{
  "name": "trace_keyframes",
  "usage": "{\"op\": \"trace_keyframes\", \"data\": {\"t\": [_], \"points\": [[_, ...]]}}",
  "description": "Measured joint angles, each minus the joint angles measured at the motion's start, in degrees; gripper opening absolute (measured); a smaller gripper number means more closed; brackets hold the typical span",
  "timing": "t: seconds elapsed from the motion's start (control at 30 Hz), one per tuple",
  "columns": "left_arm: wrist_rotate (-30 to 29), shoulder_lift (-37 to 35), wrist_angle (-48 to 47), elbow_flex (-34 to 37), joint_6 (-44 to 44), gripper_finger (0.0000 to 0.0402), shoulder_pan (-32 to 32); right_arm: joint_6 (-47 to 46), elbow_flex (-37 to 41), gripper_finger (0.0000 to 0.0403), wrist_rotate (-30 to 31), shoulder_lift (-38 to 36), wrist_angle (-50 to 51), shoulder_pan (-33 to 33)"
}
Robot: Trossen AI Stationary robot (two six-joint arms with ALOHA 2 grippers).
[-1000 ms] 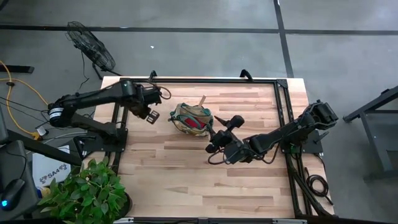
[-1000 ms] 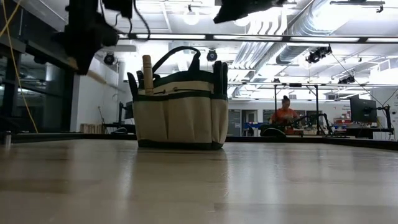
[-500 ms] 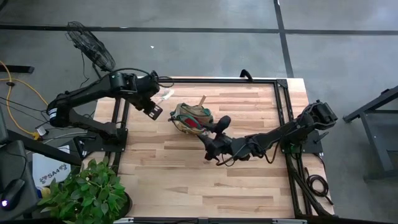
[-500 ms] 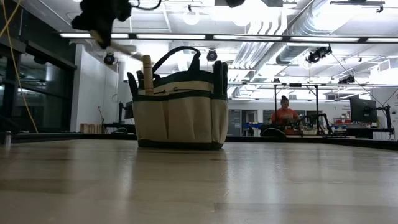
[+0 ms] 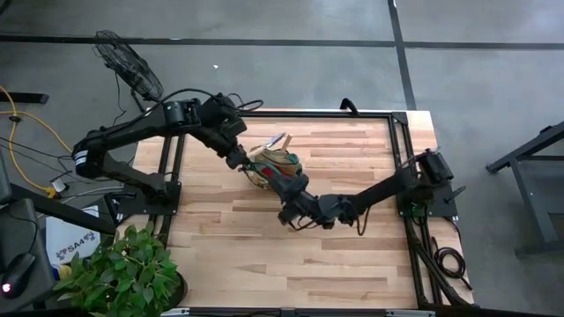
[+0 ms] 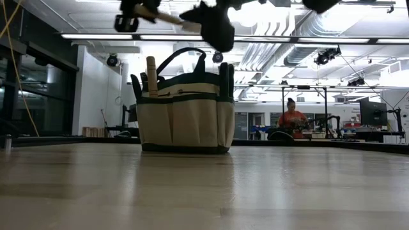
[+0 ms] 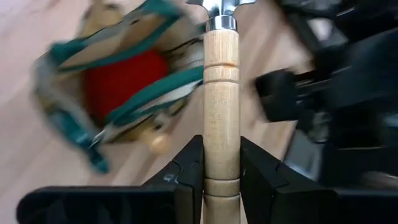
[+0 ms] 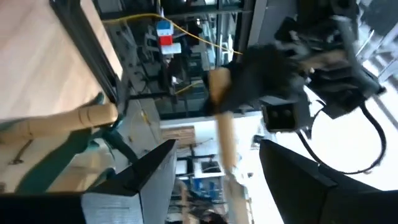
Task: Pick & Place Garden tools in Gardening bag
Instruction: Put the light brown trowel into the light brown gardening bag
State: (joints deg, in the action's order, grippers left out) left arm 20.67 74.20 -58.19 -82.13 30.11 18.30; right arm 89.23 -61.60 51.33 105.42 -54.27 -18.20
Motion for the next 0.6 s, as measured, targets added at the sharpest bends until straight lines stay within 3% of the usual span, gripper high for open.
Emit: {"op": "trace_keyframes", "data": {"t": [0.23,0.6], "points": [[7.34,2.51,11.7,0.0,1.8,0.0064,-2.79,4.91,0.0,0.0222,1.95,1.66,-3.41,2.97],[7.66,4.47,14.76,-0.03,2.34,0.0064,-3.7,9.43,-0.01,0.0222,4.57,1.7,-7.53,1.01]]}}
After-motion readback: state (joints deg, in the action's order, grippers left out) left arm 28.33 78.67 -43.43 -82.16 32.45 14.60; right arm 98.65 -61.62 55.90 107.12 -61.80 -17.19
